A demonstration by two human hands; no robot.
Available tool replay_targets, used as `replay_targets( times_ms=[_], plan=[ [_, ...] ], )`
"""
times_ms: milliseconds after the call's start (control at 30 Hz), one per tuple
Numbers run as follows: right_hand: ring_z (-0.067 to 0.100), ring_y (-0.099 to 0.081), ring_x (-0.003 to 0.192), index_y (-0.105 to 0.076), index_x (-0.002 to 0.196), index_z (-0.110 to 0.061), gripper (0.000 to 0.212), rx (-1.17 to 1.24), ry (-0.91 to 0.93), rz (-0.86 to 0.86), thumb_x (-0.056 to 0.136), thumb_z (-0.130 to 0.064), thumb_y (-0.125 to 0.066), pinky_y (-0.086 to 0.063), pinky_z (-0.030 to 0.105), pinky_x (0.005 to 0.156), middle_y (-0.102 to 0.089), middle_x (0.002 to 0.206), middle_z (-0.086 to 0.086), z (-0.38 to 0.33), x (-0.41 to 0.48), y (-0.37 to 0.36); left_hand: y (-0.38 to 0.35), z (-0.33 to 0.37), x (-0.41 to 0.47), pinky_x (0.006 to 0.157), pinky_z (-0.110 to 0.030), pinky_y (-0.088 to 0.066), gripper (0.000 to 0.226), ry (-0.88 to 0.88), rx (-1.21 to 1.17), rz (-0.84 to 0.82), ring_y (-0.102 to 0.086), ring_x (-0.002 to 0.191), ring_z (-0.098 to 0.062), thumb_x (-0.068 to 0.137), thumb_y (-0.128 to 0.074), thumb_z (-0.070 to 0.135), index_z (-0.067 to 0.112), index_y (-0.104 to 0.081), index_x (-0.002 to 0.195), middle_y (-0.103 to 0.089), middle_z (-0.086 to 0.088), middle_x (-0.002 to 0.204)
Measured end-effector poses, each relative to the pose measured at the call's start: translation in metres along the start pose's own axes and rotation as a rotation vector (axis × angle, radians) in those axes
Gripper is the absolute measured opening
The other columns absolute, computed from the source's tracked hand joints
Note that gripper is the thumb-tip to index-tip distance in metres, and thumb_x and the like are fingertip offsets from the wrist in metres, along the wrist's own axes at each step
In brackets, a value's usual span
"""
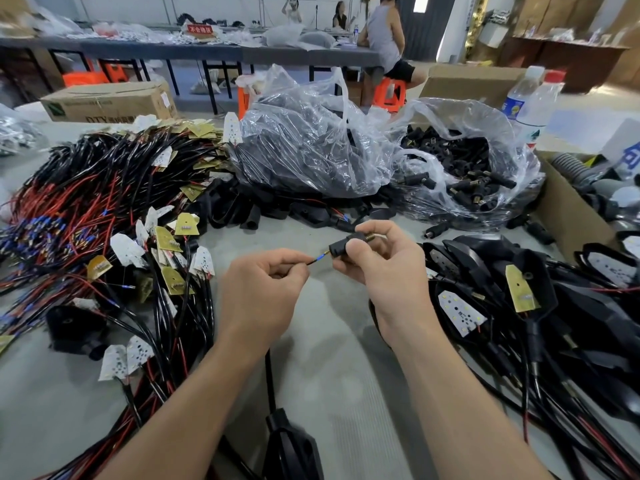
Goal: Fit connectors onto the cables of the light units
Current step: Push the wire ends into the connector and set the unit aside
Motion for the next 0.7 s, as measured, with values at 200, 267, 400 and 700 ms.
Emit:
replay_targets(
  times_ms=[200, 267, 400, 700],
  plan=[
    [0.018, -0.071, 0.069, -0.067, 0.096, -0.009, 0.021, -0.031, 0.017, -0.012, 0.087, 0.010, -0.066, -0.061, 0.031, 0.070, -0.066, 0.070, 0.004, 0.000, -0.003, -0.002, -0.006, -0.003, 0.000, 0.054, -0.010, -0.043, 0.030, 0.012, -0.051, -0.050, -0.062, 0.056, 0.001, 0.081, -0.078, 0.011, 0.041, -0.080, 0.081, -0.072, 0.015, 0.063],
    [0.020, -0.072, 0.071, -0.066, 0.097, -0.010, 0.021, -0.073, 0.029, -0.055, 0.087, 0.009, -0.065, -0.061, 0.031, 0.071, -0.070, 0.075, 0.008, -0.003, -0.004, -0.005, -0.005, -0.008, 0.002, 0.061, -0.018, -0.051, 0.028, 0.050, -0.090, -0.060, -0.070, 0.066, -0.009, 0.080, -0.078, 0.011, 0.039, -0.079, 0.084, -0.075, 0.012, 0.067],
    [0.019, -0.070, 0.068, -0.066, 0.098, -0.008, 0.023, -0.098, 0.009, -0.105, 0.086, 0.012, -0.065, -0.061, 0.030, 0.071, -0.071, 0.073, 0.007, -0.006, -0.004, -0.006, -0.007, -0.010, 0.004, 0.070, -0.025, -0.056, 0.024, 0.099, -0.257, -0.097, -0.071, 0.068, -0.009, 0.074, -0.082, 0.016, 0.037, -0.080, 0.086, -0.078, 0.003, 0.072],
    [0.018, -0.068, 0.068, -0.067, 0.099, -0.008, 0.022, -0.031, -0.001, -0.066, 0.089, 0.011, -0.064, -0.061, 0.032, 0.072, -0.063, 0.062, 0.003, -0.005, -0.007, -0.009, -0.003, -0.002, 0.002, 0.081, -0.008, -0.047, 0.030, 0.021, -0.078, -0.083, -0.067, 0.091, 0.009, 0.069, -0.077, 0.048, 0.047, -0.076, 0.099, -0.074, 0.030, 0.098]
  ],
)
Point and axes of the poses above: each hand's wrist, its own x-axis towards the middle knuckle, its own y-axis out of the back of the hand, z = x × y, the point moved 8 cm from there along x, towards the middle knuckle
